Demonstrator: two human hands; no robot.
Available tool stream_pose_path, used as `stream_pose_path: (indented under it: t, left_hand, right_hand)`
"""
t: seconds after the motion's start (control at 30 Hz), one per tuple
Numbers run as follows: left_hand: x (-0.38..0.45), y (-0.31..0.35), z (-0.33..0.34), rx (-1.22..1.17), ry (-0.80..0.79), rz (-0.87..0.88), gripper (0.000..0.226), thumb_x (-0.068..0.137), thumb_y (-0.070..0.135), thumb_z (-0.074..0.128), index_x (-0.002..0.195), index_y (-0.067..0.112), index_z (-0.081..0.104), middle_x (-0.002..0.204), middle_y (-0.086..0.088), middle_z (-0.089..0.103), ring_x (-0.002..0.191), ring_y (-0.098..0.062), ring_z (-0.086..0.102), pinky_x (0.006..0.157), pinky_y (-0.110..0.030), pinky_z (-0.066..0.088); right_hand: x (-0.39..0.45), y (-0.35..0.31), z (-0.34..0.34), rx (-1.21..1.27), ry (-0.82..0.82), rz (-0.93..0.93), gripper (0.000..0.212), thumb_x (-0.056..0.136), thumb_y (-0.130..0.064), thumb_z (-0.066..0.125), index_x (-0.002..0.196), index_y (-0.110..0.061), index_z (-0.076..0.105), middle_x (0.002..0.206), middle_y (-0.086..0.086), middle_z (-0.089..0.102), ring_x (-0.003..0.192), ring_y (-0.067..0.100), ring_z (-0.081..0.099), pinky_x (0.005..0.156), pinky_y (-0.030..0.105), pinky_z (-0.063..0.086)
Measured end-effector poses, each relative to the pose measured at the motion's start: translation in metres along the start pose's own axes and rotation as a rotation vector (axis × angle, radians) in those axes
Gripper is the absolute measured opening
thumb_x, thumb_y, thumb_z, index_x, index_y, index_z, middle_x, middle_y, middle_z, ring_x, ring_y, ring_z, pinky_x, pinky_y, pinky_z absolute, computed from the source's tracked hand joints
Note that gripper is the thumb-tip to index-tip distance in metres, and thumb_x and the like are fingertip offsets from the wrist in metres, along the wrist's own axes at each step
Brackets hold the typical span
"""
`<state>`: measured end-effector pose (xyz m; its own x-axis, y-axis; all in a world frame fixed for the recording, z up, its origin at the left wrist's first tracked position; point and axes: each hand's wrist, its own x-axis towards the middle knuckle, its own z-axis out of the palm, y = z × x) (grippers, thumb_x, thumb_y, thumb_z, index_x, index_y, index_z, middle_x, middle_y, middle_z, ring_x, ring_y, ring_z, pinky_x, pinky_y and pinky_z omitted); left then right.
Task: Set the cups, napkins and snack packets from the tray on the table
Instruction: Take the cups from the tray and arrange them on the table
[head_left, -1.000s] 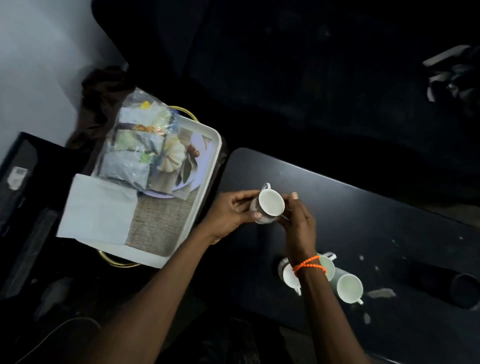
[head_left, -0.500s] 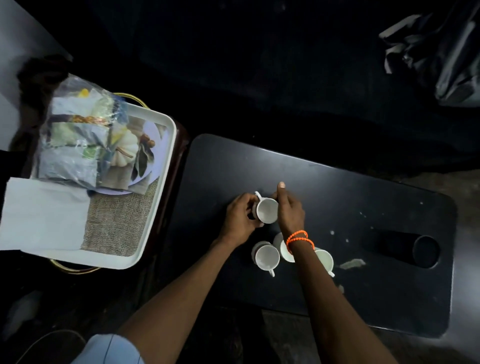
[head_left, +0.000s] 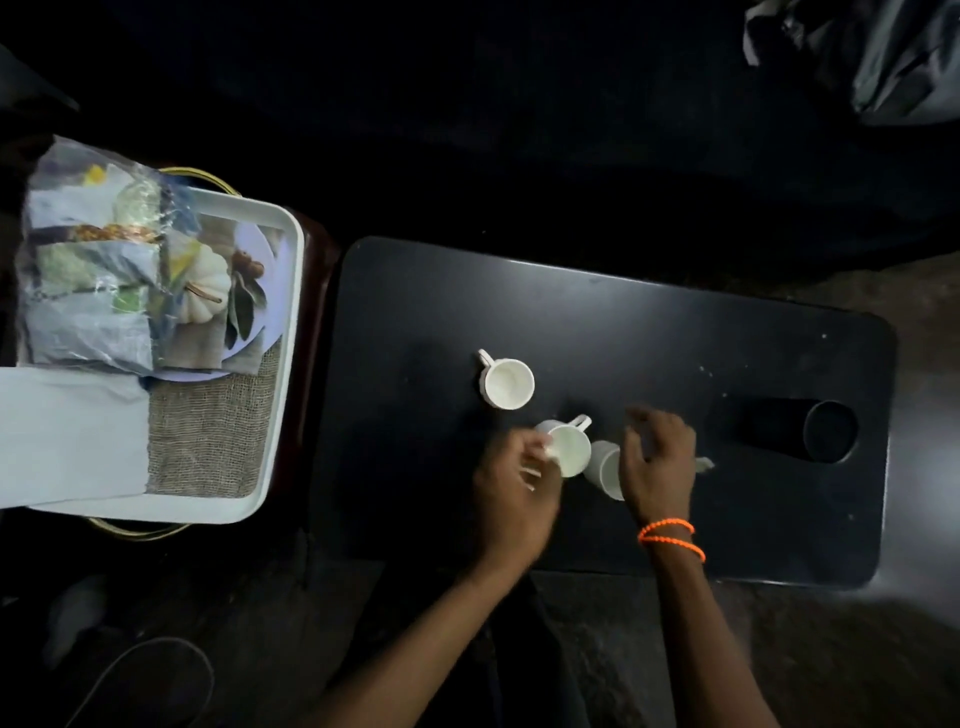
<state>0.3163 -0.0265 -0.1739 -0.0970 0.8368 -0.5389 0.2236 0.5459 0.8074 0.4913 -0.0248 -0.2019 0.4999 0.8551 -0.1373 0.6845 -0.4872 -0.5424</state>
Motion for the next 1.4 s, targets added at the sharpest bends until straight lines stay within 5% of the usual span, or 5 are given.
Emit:
stream_pose_path:
  t: [0.23,0.5,0.7,0.8,1.4]
  left_hand:
    - [-0.050,-0.028,0.080,-0.104,-0.470,-0.572,0.091,0.080,0.009,0.080,0.158,0.010,0.032,0.148,-0.014,0.055,0.130,-0.021,0.059,0.105,-0.029,0.050]
    - [-0.036,-0.052,0.099,-0.028,-0.411,-0.339,0.082,0.062,0.030,0.071,0.134,0.058,0.043,0.114,0.016,0.073,0.107,-0.007,0.072,0.098,-0.038,0.059]
    - [-0.047,-0.057,0.094,0.096,-0.471,-0.294,0.094,0.072,0.014,0.067,0.147,0.059,0.035,0.065,0.026,0.067,0.062,0.009,0.064,0.067,-0.008,0.050]
    - [-0.060,-0.057,0.093,0.110,-0.467,-0.308,0.094,0.076,0.005,0.069,0.153,0.048,0.037,0.082,0.011,0.075,0.075,0.002,0.072,0.076,-0.012,0.055]
    - [-0.091,-0.079,0.097,0.063,-0.449,-0.333,0.094,0.078,-0.010,0.067,0.156,0.034,0.038,0.113,-0.003,0.077,0.097,0.003,0.074,0.089,-0.019,0.059]
  right_hand:
    - [-0.036,0.049,-0.014,0.218,-0.242,0.275,0.025,0.100,-0.007,0.061,0.123,-0.009,0.071,0.126,0.008,0.071,0.121,0.024,0.062,0.101,0.031,0.046]
    - [-0.051,0.064,-0.024,0.245,-0.288,0.427,0.032,0.101,-0.063,0.042,0.089,-0.055,0.071,0.087,-0.035,0.071,0.085,-0.020,0.063,0.067,0.003,0.045]
    - [-0.070,0.076,-0.023,0.291,-0.294,0.576,0.043,0.100,-0.069,0.036,0.090,-0.052,0.074,0.086,-0.018,0.073,0.094,-0.001,0.065,0.079,0.020,0.049]
    - [-0.082,0.076,-0.031,0.306,-0.273,0.587,0.034,0.099,-0.069,0.038,0.085,-0.066,0.069,0.082,-0.030,0.070,0.087,-0.025,0.060,0.069,0.004,0.042]
    - [-0.111,0.098,-0.041,0.380,-0.304,0.650,0.054,0.083,-0.089,0.035,0.103,-0.055,0.072,0.099,-0.035,0.070,0.107,-0.016,0.058,0.087,0.013,0.045]
